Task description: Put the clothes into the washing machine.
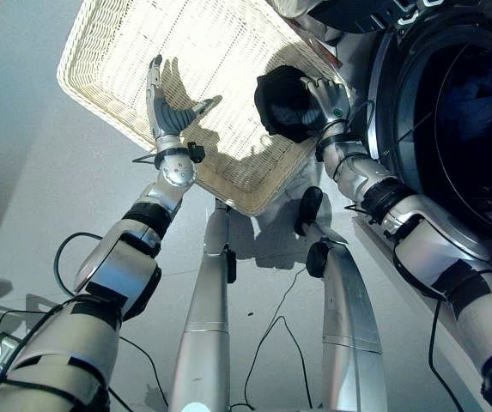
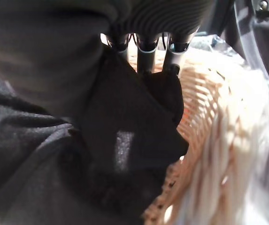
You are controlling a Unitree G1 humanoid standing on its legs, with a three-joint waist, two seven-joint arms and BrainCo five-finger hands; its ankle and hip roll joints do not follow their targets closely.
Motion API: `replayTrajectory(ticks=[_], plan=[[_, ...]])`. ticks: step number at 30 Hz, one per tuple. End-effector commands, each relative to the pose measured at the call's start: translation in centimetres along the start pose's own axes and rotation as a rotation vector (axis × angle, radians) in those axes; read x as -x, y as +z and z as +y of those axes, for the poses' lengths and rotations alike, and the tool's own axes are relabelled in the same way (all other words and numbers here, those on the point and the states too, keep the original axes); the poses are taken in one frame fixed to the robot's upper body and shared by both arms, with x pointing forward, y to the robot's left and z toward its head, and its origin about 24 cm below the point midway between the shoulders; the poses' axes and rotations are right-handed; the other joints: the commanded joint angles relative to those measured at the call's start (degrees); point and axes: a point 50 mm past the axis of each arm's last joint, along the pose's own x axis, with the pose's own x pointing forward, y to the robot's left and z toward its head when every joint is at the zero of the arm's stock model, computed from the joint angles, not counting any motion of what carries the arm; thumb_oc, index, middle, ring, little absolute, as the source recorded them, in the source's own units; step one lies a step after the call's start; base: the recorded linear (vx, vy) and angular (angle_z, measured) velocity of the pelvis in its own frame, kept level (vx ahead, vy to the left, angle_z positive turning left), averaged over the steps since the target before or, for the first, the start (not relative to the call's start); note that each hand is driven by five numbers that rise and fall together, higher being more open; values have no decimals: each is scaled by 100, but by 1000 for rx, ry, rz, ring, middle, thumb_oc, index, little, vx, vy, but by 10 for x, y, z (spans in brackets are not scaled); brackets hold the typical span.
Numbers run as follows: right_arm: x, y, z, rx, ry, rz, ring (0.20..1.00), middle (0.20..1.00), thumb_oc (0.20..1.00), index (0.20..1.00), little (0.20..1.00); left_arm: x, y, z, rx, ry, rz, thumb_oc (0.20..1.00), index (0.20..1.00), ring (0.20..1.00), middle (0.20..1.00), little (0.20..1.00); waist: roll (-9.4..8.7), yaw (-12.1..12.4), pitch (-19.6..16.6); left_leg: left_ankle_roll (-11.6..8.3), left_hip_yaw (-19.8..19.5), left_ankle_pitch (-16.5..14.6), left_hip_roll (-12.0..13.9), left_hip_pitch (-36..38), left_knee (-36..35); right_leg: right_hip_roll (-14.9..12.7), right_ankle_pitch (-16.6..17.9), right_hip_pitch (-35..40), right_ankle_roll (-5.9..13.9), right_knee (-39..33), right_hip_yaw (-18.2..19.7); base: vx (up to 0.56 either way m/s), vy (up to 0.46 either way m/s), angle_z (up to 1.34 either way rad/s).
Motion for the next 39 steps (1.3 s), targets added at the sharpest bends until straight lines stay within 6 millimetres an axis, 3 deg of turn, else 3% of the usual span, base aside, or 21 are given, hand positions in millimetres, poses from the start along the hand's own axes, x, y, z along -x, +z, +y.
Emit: replayTrajectory(ticks=[1,3,7,11,15,21,24,31,34,35,37,38,39], plan=[[16,2,28,-374,162,101,200,200,200,200,200,-10,17,2,73,66,-42,1000,1000,1000,1000,1000,331,-81,-6,200,341,-706,-460,-224,885,242,1330,423,776,-1714,-189,0,0,0],[20,4,30,-731,176,172,200,200,200,200,200,-10,12,6,67,64,-36,1000,1000,1000,1000,1000,318,-96,-6,183,341,-715,-451,-210,900,256,1313,420,756,-1696,-165,12,17,1],[28,-4,28,-1263,150,236,200,200,200,200,200,-7,3,15,55,85,-17,1000,1000,1000,1000,1000,245,-180,-6,155,392,-740,-403,-194,919,277,1297,408,754,-1671,-135,17,38,1],[34,-16,22,-1491,86,243,200,200,200,200,200,-5,0,18,43,103,-10,1000,1000,1000,1000,1000,167,-262,-6,146,425,-763,-358,-197,921,287,1288,399,758,-1668,-114,0,0,0],[44,-45,9,-1689,-54,254,200,200,200,200,200,-1,-5,24,25,131,-8,1000,1000,1000,1000,1000,57,-388,-6,133,443,-793,-299,-221,915,313,1301,361,772,-1663,-59,0,0,0],[65,-110,-6,-1869,-347,342,200,200,200,200,200,1,-15,38,5,155,-5,1000,1000,1000,1000,1000,-30,-503,-6,120,431,-887,-232,-244,935,344,1272,360,796,-1660,8,-1,-2,-1],[74,-135,-8,-1878,-442,422,200,200,200,200,200,-1,-17,43,-3,162,-1,1000,1000,1000,1000,1000,-54,-537,-6,116,421,-932,-227,-235,945,365,1272,380,806,-1689,33,0,0,0],[108,-207,-25,-1950,-867,676,200,200,200,200,200,-2,-24,53,-17,160,-6,1000,1000,1000,1000,1000,-52,-519,-6,102,400,-1006,-185,-196,919,394,1265,470,817,-1789,73,5,-10,-7],[128,-236,-44,-1869,-1103,868,200,200,200,200,200,0,-27,55,-26,156,-7,1000,1000,1000,1000,1000,-55,-504,-6,91,386,-1038,-178,-192,942,388,1293,506,838,-1831,82,5,-34,-11],[134,-246,-59,-1809,-1223,922,200,200,200,200,200,0,-28,58,-32,156,-9,1000,1000,1000,1000,1000,-66,-508,-6,92,372,-1060,-177,-188,965,393,1319,517,845,-1847,96,5,-40,-6],[139,-253,-71,-1765,-1315,948,200,200,200,200,200,2,-29,58,-40,154,-11,1000,1000,1000,1000,1000,-94,-506,-6,91,360,-1077,-163,-190,969,384,1329,533,857,-1860,86,-1,-63,0],[145,-262,-99,-1689,-1478,964,200,200,200,200,200,6,-33,64,-52,159,-16,1000,1000,1000,1000,1000,-158,-515,-6,92,320,-1111,-152,-187,992,404,1346,581,865,-1905,82,-13,-90,3],[149,-266,-111,-1641,-1550,944,200,200,200,200,200,8,-35,66,-58,159,-19,1000,1000,1000,1000,1000,-182,-511,-6,93,308,-1115,-133,-182,974,402,1341,609,873,-1915,64,-19,-79,2]])
